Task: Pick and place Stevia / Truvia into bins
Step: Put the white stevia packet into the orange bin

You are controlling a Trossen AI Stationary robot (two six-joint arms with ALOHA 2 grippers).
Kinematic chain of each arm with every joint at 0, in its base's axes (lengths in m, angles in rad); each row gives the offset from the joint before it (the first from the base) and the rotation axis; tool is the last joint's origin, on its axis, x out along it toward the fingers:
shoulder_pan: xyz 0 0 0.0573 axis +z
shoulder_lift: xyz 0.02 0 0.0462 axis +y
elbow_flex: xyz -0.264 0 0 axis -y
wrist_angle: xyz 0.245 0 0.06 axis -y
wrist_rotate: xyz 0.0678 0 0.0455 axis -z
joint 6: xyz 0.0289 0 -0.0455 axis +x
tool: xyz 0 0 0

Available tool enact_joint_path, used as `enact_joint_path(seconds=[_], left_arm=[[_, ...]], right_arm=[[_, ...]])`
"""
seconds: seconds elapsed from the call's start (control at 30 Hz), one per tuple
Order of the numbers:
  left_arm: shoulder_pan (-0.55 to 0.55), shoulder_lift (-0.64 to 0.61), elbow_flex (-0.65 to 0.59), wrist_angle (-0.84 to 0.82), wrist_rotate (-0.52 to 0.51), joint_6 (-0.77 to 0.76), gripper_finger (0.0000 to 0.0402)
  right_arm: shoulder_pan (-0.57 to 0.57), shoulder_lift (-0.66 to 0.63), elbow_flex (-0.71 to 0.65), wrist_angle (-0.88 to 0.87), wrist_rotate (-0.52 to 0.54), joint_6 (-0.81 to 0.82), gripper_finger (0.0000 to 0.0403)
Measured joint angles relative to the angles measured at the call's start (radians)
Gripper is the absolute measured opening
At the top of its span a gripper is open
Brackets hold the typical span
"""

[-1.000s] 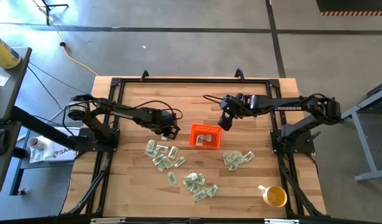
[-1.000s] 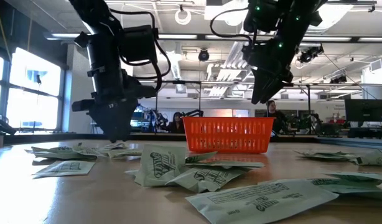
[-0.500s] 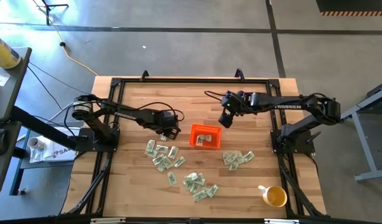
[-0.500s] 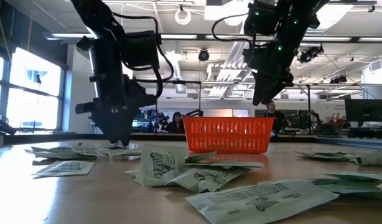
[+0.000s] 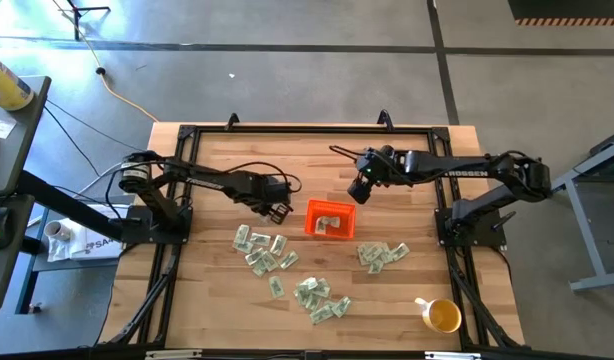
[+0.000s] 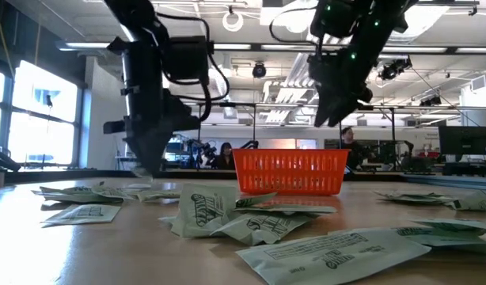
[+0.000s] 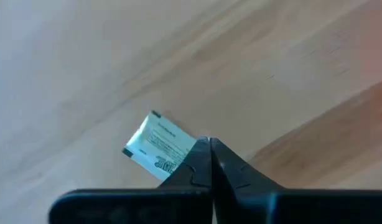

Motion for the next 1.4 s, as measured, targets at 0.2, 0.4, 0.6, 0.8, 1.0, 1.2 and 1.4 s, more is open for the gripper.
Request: enact_joint_path(seconds=[0.2,0.4,0.6,0.8,1.0,1.2,1.4], left_arm=[[0.0,0.0,0.138,-0.043,-0.062,0.118,0.0025],[0.0,-0.002,0.239,0.226,-0.058,0.406,0.0027],[0.001,0.061,0.28,0.422,0.068,0.51,0.0024],[0.0,0.174,0.293,0.454,0.169,0.503,0.0051],[-0.002,0.19,0.296,0.498,0.214,0.479,0.0104],[0.0,0.175,0.295,0.468,0.204,0.43,0.019],[-0.001,0.09,0.295,0.1,0.109,0.374,0.0236]], right_arm=[[0.017,-0.076,0.0,-0.001,0.102,0.055,0.0265],[0.017,-0.15,0.0,-0.071,0.166,0.068,0.0243],[0.015,-0.184,0.0,-0.194,0.174,0.133,0.0232],[0.016,-0.185,0.0,-0.231,0.167,0.138,0.0232],[0.016,-0.185,0.0,-0.23,0.162,0.132,0.0232],[0.015,-0.185,0.0,-0.215,0.167,0.12,0.0232],[0.014,-0.184,0.0,-0.175,0.164,0.105,0.0232]])
